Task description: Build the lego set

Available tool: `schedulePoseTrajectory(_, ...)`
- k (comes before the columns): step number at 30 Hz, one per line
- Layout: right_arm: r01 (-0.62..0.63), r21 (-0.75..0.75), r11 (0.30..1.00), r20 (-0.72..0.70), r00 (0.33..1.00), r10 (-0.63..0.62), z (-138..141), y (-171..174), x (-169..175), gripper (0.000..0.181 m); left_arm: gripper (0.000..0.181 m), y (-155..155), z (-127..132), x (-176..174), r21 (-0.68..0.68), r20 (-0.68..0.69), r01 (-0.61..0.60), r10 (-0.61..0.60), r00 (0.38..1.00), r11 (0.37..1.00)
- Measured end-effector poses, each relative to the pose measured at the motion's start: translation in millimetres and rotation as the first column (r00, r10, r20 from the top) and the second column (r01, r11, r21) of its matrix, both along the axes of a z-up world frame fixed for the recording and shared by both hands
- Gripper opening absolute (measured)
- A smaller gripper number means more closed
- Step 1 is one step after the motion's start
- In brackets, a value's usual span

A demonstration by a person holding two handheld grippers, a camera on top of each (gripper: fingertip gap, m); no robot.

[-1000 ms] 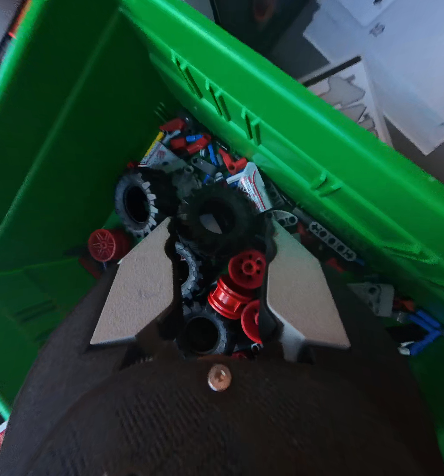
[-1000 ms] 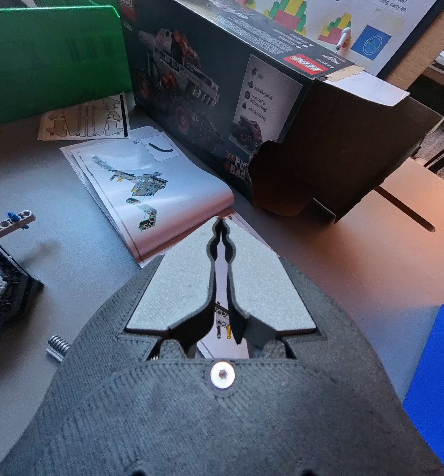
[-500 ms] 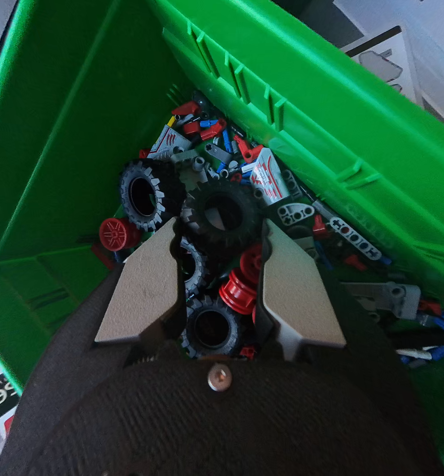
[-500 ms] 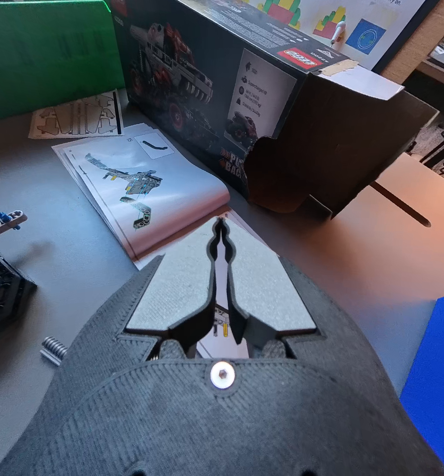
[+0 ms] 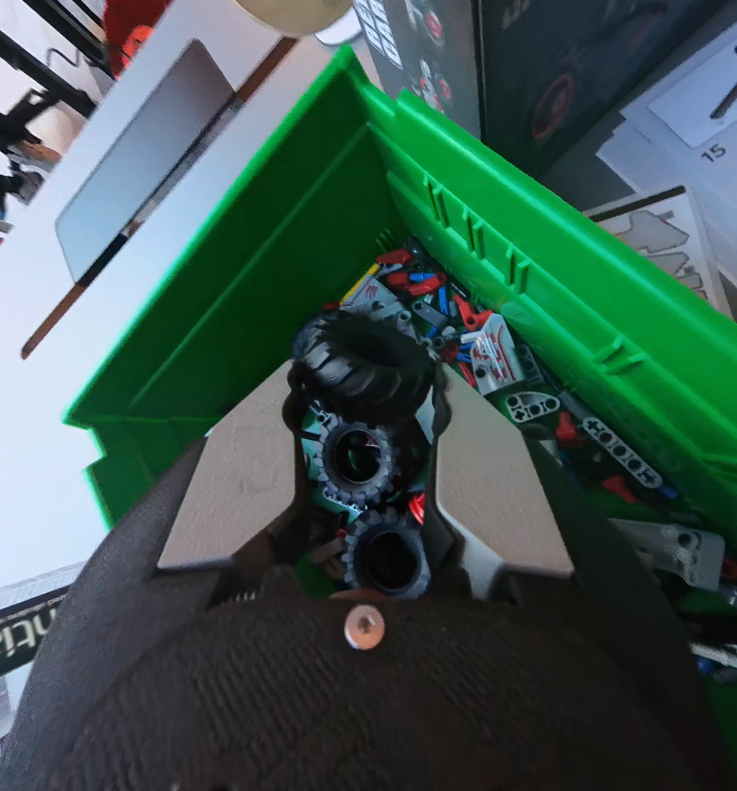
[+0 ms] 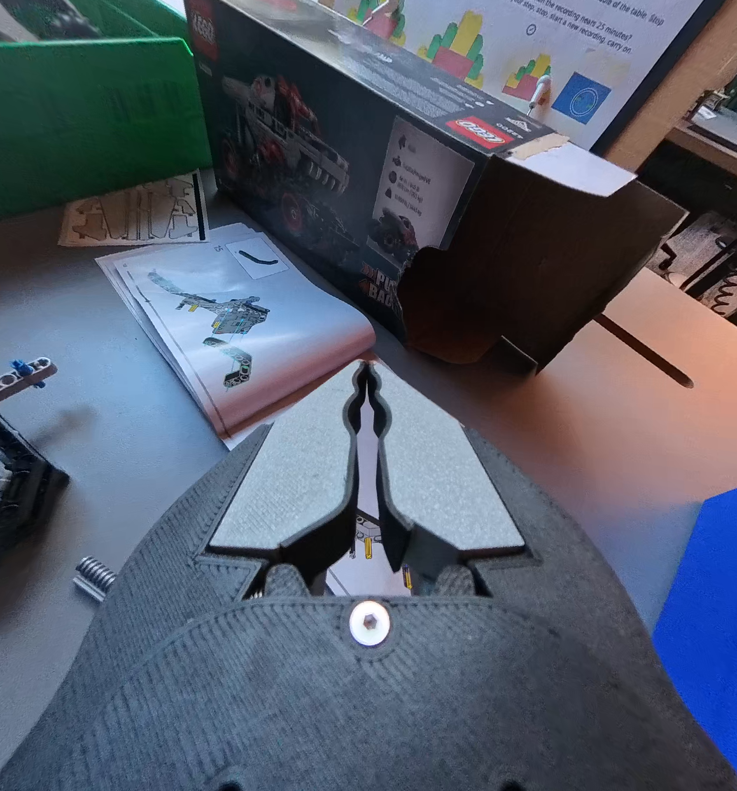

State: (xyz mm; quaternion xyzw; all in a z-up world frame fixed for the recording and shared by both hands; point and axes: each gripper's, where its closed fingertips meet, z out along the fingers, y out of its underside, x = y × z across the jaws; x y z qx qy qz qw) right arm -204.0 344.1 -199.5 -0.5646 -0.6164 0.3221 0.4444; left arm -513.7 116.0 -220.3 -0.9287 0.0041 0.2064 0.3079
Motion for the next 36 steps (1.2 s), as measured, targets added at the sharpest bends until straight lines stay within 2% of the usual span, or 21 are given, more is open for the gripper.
schedulePoseTrajectory(1, 0.0, 0.001, 1.0, -0.004, 1.0, 0.0, 1, 0, 0, 0.0, 0.058, 1, 4, -1, 0.022, -0.006, -0.004, 0.004, 1.0, 1.0)
schedulePoseTrajectory(7, 0.0, -0.003, 1.0, 0.008, 1.0, 0.0, -3, 0, -1, 0.0, 0.059, -1, 25, -10, 0.118, -0.019, -0.034, 0.037, 0.999, 0.992)
schedulePoseTrajectory(11, 0.002, -0.006, 1.0, 0.016, 1.0, -0.002, -6, 0, -2, 0.0, 0.059, -7, 20, -18, 0.097, -0.017, -0.073, 0.075, 0.997, 0.993)
schedulePoseTrajectory(18, 0.002, -0.009, 1.0, 0.025, 1.0, -0.002, -8, 0, -3, 0.0, 0.06, -17, -4, -31, -0.008, -0.012, -0.138, 0.138, 0.99, 0.99)
schedulePoseTrajectory(23, 0.002, -0.009, 1.0, 0.025, 1.0, -0.001, -9, 0, -3, 0.0, 0.06, -14, 3, -32, 0.034, -0.033, -0.14, 0.141, 0.99, 0.99)
schedulePoseTrajectory(25, 0.003, -0.012, 1.0, 0.024, 1.0, -0.003, -8, 0, -3, 0.0, 0.059, -6, 16, -22, 0.113, -0.001, -0.094, 0.095, 0.995, 0.989)
schedulePoseTrajectory(28, 0.005, -0.018, 1.0, 0.026, 1.0, -0.004, -10, 1, -3, 0.0, 0.053, 5, 23, 4, 0.192, 0.121, -0.004, -0.019, 0.992, 0.981)
schedulePoseTrajectory(32, 0.007, -0.021, 1.0, 0.035, 0.999, -0.006, -13, 1, -4, 0.0, 0.046, 8, -10, 20, 0.069, 0.222, 0.057, -0.071, 0.972, 0.996)
schedulePoseTrajectory(35, 0.024, -0.034, 0.999, 0.038, 0.999, -0.023, -16, 5, -4, 0.0, 0.02, 18, -22, 32, 0.044, 0.318, 0.096, -0.105, 0.942, 0.994)
schedulePoseTrajectory(36, 0.03, -0.042, 0.999, 0.037, 0.999, -0.029, -16, 8, -4, 0.0, 0.025, 21, -23, 28, 0.011, 0.324, 0.081, -0.08, 0.943, 0.997)
